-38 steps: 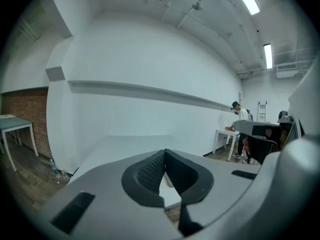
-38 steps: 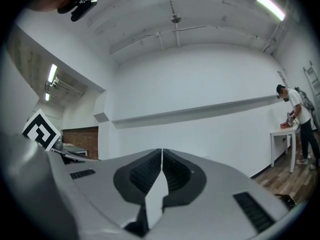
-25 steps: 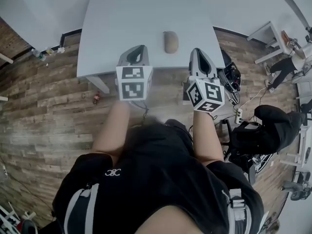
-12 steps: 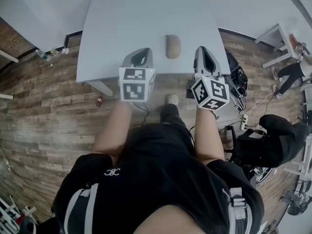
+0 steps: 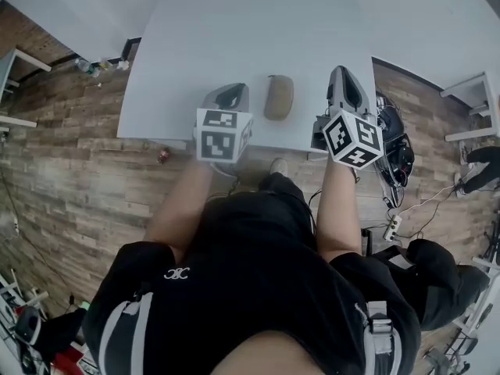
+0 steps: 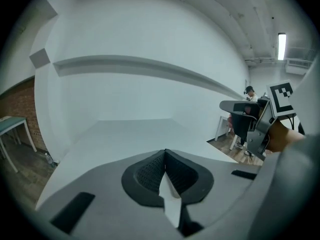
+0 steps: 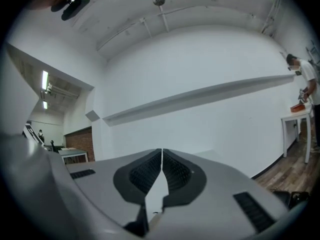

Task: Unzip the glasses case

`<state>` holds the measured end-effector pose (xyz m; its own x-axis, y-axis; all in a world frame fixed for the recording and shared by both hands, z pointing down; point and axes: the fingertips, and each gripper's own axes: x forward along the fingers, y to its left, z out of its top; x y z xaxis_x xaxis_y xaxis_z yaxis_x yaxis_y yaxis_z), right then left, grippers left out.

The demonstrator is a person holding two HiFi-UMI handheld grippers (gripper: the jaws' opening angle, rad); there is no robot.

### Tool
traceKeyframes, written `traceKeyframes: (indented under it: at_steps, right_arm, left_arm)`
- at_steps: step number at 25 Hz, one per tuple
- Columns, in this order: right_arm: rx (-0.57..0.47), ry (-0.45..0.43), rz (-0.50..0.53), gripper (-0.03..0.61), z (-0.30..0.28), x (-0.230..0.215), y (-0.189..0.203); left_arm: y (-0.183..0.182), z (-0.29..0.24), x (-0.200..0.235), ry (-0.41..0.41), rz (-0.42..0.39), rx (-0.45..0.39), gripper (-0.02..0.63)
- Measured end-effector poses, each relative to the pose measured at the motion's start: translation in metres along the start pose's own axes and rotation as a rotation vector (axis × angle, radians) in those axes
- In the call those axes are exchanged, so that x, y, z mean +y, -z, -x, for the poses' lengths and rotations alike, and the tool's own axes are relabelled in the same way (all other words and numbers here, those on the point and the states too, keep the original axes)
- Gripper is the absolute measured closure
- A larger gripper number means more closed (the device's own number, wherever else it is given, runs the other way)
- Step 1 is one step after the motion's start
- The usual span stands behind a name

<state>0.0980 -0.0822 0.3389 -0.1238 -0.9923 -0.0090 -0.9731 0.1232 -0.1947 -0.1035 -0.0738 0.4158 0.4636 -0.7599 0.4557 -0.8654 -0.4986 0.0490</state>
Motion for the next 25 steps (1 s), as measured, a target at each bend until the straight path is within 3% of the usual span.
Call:
traceKeyframes:
  at_steps: [9, 16, 22, 25]
  right_arm:
    - [0.162, -0.197, 0.002, 0.563, -0.091, -0.082, 0.020]
    - [0.242, -0.329, 0.028, 0.563, -0.143, -0.074, 0.048]
    - [0.297, -0.330, 0.088, 0.563, -0.161, -0.064, 0.067]
    - [0.299, -0.294, 0.072, 0.563, -0.171, -0.076, 0.067]
  left_arm:
    - [0.018, -0.108, -0.030, -0.042, 0.095, 0.235, 0.609]
    - [0.046, -0.147, -0.030, 0.024, 0.197, 0.345, 0.599]
    - [0.088, -0.178, -0.027, 0.169, 0.256, 0.493, 0.427]
    - [0.101, -0.199, -0.030, 0.223, 0.294, 0.527, 0.407]
